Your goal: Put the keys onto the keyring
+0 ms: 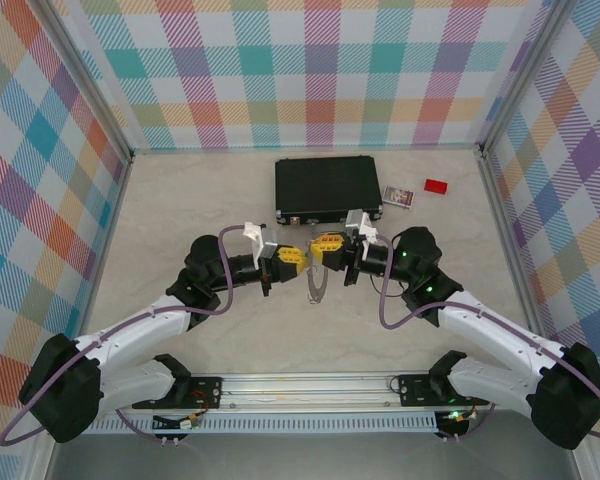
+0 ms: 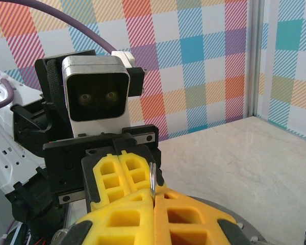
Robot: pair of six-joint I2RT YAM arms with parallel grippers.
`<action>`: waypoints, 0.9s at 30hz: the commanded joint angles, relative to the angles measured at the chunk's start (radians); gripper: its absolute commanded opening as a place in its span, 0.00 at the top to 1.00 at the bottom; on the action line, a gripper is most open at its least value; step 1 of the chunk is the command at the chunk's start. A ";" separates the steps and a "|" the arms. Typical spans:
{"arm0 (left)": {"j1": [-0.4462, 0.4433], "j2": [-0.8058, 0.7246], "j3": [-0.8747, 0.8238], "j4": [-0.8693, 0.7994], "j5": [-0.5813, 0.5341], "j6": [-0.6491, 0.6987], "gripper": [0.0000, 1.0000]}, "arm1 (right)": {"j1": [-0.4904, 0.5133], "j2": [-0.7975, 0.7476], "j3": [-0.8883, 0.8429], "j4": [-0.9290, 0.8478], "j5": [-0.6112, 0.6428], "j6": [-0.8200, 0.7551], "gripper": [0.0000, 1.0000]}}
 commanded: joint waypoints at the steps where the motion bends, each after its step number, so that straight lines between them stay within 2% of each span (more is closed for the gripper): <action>1: 0.001 -0.008 0.003 -0.037 0.020 0.007 0.84 | -0.005 -0.038 0.016 0.113 0.015 0.012 1.00; 2: 0.001 -0.016 0.001 -0.022 0.007 -0.004 0.83 | -0.005 -0.037 0.013 0.111 0.016 0.010 1.00; 4: 0.001 -0.044 -0.007 -0.001 -0.032 -0.016 0.70 | -0.006 -0.035 0.008 0.105 0.020 0.005 1.00; 5: 0.001 -0.058 -0.010 0.007 -0.055 -0.022 0.69 | -0.007 -0.036 0.006 0.103 0.018 0.004 1.00; 18: 0.007 -0.202 -0.040 0.072 -0.325 -0.045 0.66 | -0.011 -0.022 -0.009 0.093 -0.008 0.001 1.00; 27: 0.007 -0.112 0.004 0.145 -0.165 -0.064 0.64 | -0.011 0.015 0.011 0.093 -0.078 0.017 1.00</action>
